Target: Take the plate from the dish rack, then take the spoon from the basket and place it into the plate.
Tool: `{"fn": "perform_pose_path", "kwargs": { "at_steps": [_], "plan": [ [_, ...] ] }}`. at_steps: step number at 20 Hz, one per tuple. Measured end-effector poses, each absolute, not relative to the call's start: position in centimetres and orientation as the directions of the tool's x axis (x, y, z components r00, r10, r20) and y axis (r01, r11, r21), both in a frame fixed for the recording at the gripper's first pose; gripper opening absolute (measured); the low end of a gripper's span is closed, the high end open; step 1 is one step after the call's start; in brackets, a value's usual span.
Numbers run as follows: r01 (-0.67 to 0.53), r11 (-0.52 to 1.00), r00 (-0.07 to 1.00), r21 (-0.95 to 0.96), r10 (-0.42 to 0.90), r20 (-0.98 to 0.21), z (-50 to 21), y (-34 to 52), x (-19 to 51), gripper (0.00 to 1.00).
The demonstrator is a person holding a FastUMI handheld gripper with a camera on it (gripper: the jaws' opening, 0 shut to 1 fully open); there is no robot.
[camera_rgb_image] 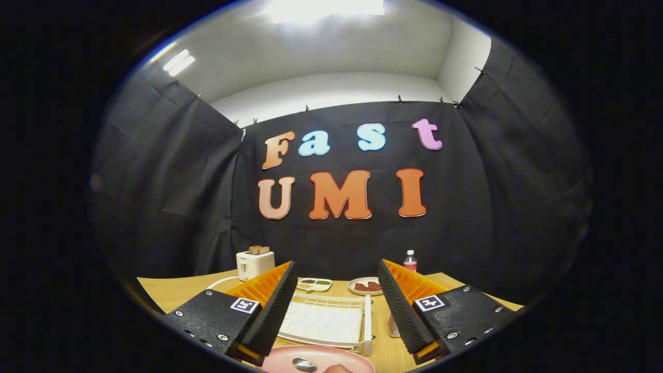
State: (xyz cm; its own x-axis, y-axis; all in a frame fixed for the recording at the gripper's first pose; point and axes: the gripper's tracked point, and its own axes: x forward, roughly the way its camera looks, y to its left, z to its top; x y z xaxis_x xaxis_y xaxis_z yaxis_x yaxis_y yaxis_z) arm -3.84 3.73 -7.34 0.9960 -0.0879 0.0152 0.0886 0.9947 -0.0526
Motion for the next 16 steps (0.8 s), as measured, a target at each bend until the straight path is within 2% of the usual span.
{"fn": "perform_pose_path", "kwargs": {
  "at_steps": [7, 10, 16],
  "plan": [
    [0.032, 0.999, 0.999, -0.040, -0.032, 0.004, -7.5, 5.5, -4.2, 0.93],
    [0.060, 0.995, 0.998, -0.085, -0.059, 0.011, -7.3, 4.7, -4.4, 0.93],
    [0.041, 0.996, 0.999, -0.078, -0.041, -0.004, -7.6, 5.7, -4.5, 0.94]
  ]
}}
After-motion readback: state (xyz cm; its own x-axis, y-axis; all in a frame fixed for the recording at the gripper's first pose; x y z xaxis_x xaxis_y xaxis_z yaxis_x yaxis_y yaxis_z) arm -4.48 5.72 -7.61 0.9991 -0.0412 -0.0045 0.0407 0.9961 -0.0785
